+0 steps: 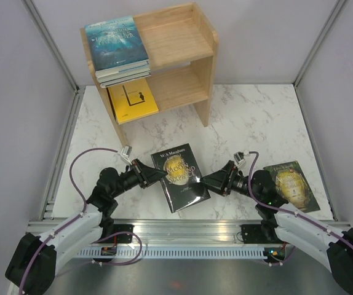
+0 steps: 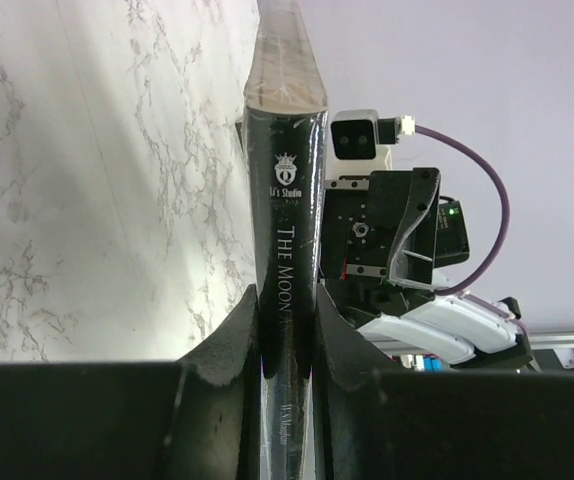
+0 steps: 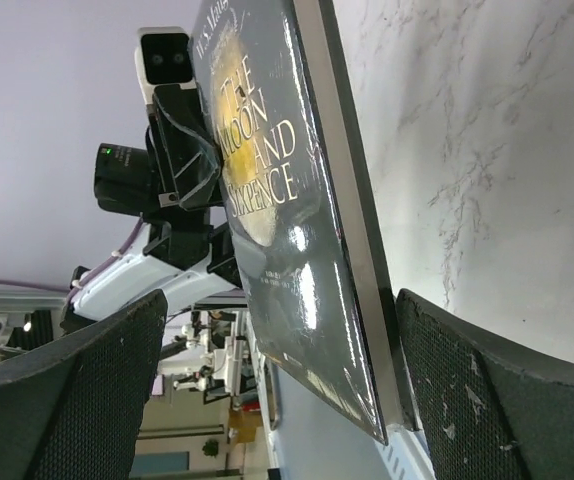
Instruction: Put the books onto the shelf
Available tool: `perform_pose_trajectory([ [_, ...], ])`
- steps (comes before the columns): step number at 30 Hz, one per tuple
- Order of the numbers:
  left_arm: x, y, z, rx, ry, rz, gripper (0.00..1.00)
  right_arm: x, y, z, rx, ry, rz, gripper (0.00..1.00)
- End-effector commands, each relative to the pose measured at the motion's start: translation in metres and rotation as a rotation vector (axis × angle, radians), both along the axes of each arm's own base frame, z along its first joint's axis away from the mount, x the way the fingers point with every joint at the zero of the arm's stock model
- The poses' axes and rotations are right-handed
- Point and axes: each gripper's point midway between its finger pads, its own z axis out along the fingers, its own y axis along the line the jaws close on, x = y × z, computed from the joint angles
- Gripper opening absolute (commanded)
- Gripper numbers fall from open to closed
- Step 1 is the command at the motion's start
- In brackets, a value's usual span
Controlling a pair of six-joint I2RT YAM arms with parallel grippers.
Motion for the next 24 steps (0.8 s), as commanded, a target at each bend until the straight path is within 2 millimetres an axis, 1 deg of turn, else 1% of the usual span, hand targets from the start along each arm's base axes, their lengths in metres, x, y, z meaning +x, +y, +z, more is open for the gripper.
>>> perform_pose_trajectory([
  [1,0.0,-0.002,0.06,-0.176,-0.141,-0.021,0.02,-0.009,0.002,0.019,0.091,-0.034,0.033,0.98],
  [3,0.002,-0.001,0.067,-0.202,-0.152,-0.012,0.02,-0.01,0.004,0.024,0.108,-0.045,0.042,0.98],
  [7,0.006,-0.002,0.069,-0.217,-0.143,-0.005,0.02,-0.013,0.006,0.027,0.119,-0.048,0.056,0.96],
  [9,0.008,-0.002,0.07,-0.218,-0.142,-0.002,0.02,-0.014,0.006,0.035,0.147,-0.064,0.057,0.91],
  [12,0.01,-0.002,0.064,-0.204,-0.122,0.006,0.02,-0.017,0.006,0.05,0.202,-0.088,0.063,0.83],
  [13,0.011,-0.002,0.063,-0.201,-0.121,0.01,0.02,-0.018,0.007,0.058,0.228,-0.108,0.069,0.81],
  [14,0.012,-0.002,0.06,-0.191,-0.121,0.014,0.02,-0.018,0.007,0.063,0.247,-0.107,0.066,0.72],
  [15,0.013,-0.001,0.059,-0.183,-0.12,0.023,0.02,-0.018,0.007,0.068,0.261,-0.113,0.069,0.65],
  [16,0.015,-0.001,0.053,-0.167,-0.101,0.032,0.02,-0.019,0.008,0.074,0.28,-0.119,0.076,0.59],
  [17,0.016,0.0,0.05,-0.152,-0.1,0.042,0.02,-0.02,0.008,0.083,0.308,-0.139,0.08,0.46],
  [18,0.017,0.002,0.051,-0.147,-0.107,0.058,0.02,-0.02,0.008,0.087,0.327,-0.131,0.084,0.42],
  [19,0.018,0.003,0.045,-0.128,-0.083,0.067,0.02,-0.02,0.009,0.095,0.347,-0.146,0.092,0.37],
  [22,0.02,0.006,0.048,-0.114,-0.095,0.095,0.02,-0.022,0.013,0.106,0.372,-0.158,0.113,0.34],
  [23,0.022,0.007,0.044,-0.1,-0.082,0.107,0.02,-0.023,0.015,0.108,0.375,-0.161,0.119,0.32],
  [24,0.021,0.008,0.045,-0.102,-0.087,0.107,0.02,-0.021,0.016,0.11,0.376,-0.167,0.114,0.28],
])
